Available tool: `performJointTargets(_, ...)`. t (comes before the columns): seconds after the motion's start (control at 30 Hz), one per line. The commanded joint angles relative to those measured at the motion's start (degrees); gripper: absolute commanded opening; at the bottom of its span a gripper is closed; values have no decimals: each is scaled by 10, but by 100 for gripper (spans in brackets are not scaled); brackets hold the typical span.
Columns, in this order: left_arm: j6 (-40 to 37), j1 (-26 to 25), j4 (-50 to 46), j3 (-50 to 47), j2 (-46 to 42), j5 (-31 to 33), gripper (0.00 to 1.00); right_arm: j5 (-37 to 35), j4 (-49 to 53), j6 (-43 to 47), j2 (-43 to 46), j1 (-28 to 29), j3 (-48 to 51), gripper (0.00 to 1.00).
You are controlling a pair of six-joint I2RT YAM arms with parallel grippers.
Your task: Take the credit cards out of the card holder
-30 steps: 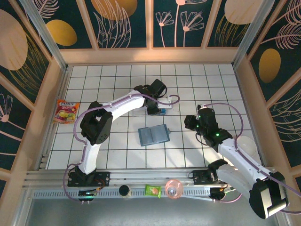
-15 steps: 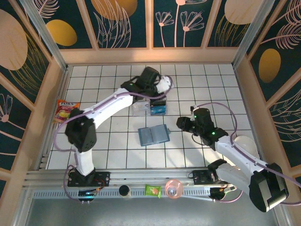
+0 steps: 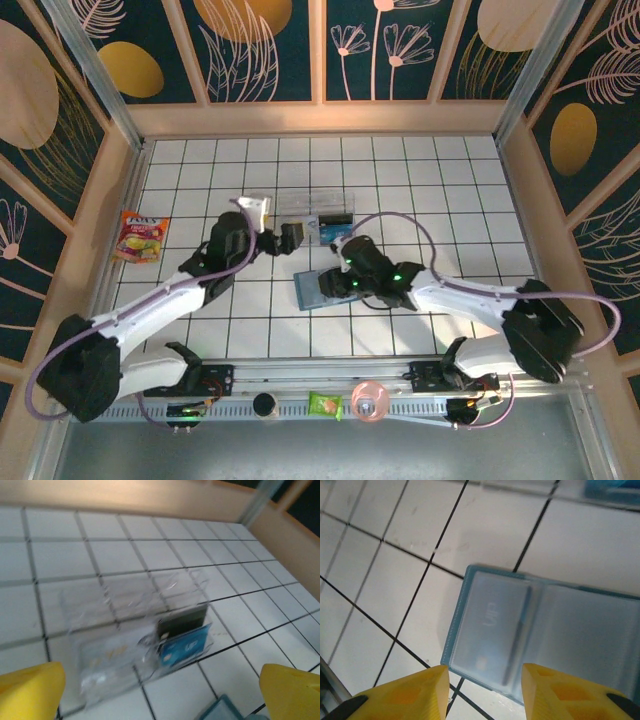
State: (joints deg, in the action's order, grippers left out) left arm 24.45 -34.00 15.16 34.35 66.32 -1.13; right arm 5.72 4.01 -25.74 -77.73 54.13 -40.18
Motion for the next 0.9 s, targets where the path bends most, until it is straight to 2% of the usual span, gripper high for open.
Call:
performJointTargets(0.0, 111, 2, 20, -47, -54, 45, 99, -39, 3, 30, -66, 34, -40, 43)
performJointTargets(0.17, 154, 3, -27, -107, -121, 88, 99, -102, 33, 41, -164, 69, -104, 42)
performJointTargets(0.3, 158, 3, -71, -125, -165, 114, 96, -151, 57, 41, -202, 79, -137, 41)
performJointTargets(0.47, 169, 3, -68, -148, -188, 106, 93, -179, 86, 45, -236, 88, -161, 40)
performJointTargets(0.63, 168, 3, -60, -152, -170, 91, 90, -195, 115, 36, -273, 103, -176, 39)
performJointTargets(0.8, 160, 3, -49, -148, -145, 60, 82, -208, 103, 17, -269, 104, -168, 23)
performJointTargets(0.87, 156, 4, -40, -148, -135, 39, 76, -204, 83, 14, -256, 102, -159, 15)
